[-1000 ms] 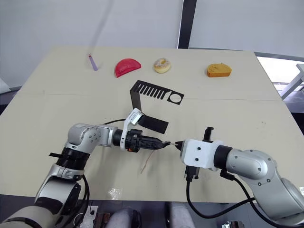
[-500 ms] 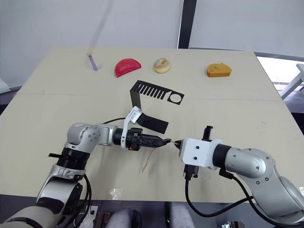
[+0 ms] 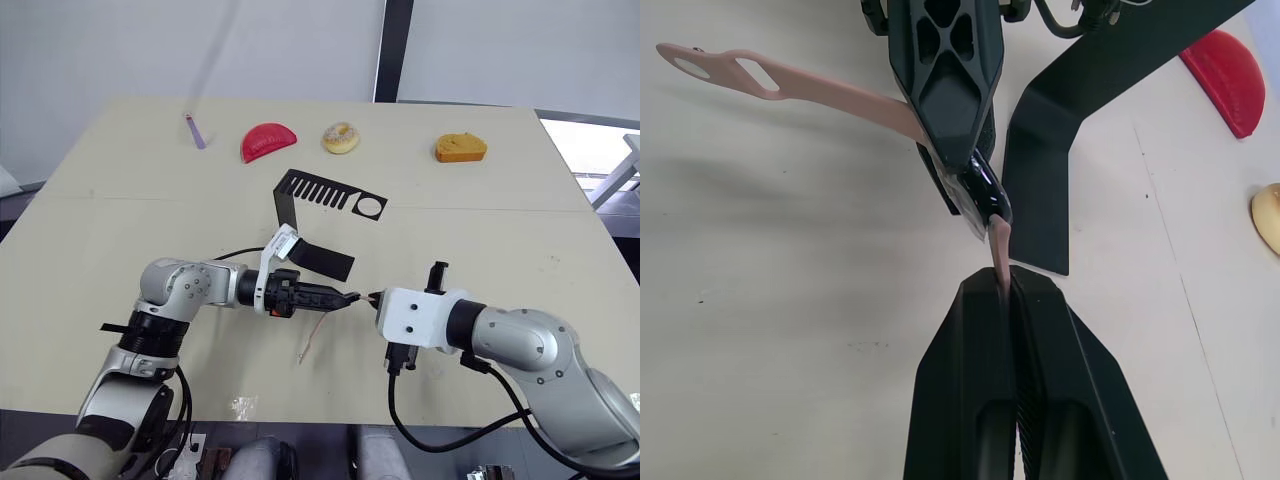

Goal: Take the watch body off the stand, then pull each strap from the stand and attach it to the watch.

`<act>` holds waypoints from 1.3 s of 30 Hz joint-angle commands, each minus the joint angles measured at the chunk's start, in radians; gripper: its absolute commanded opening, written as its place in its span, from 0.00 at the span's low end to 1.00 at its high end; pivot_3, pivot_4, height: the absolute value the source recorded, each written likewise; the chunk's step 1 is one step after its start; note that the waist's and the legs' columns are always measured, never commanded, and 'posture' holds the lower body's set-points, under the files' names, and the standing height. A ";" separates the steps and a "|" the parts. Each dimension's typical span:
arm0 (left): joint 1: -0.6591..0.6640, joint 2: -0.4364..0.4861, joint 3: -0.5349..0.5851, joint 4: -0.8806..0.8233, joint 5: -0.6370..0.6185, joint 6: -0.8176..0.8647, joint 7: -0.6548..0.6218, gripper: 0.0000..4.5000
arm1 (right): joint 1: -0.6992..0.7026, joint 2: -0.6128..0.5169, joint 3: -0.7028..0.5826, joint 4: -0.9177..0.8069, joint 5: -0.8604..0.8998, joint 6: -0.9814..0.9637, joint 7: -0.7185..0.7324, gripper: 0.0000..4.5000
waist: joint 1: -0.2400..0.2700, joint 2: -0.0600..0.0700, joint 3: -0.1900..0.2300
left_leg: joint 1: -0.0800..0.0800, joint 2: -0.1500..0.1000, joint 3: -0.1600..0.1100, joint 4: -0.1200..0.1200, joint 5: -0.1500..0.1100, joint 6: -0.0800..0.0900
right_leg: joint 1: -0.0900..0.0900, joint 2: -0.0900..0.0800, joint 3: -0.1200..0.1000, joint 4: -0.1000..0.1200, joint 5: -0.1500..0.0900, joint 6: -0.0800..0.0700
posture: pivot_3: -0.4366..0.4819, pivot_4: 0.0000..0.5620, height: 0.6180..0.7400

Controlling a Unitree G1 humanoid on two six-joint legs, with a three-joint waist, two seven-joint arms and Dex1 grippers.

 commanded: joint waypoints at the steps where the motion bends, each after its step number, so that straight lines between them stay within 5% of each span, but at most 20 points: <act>1: -0.013 -0.018 -0.007 -0.059 -0.035 -0.004 -0.010 0.36 | -0.021 0.004 0.013 -0.022 0.005 0.004 0.006 0.00 | 0.000 0.000 0.000 | 0.000 0.000 0.000 0.000 0.000 0.000 | 0.000 0.000 0.000 0.000 0.000 0.000 | 0.48 0.27 0.98; 39: -0.013 -0.065 0.007 -0.083 -0.044 0.002 0.033 0.36 | -0.077 0.006 0.051 0.004 -0.004 0.080 -0.002 0.00 | 0.000 0.000 0.000 | 0.000 0.000 0.000 0.000 0.000 0.000 | 0.000 0.000 0.000 0.000 0.000 0.000 | 0.48 0.27 0.98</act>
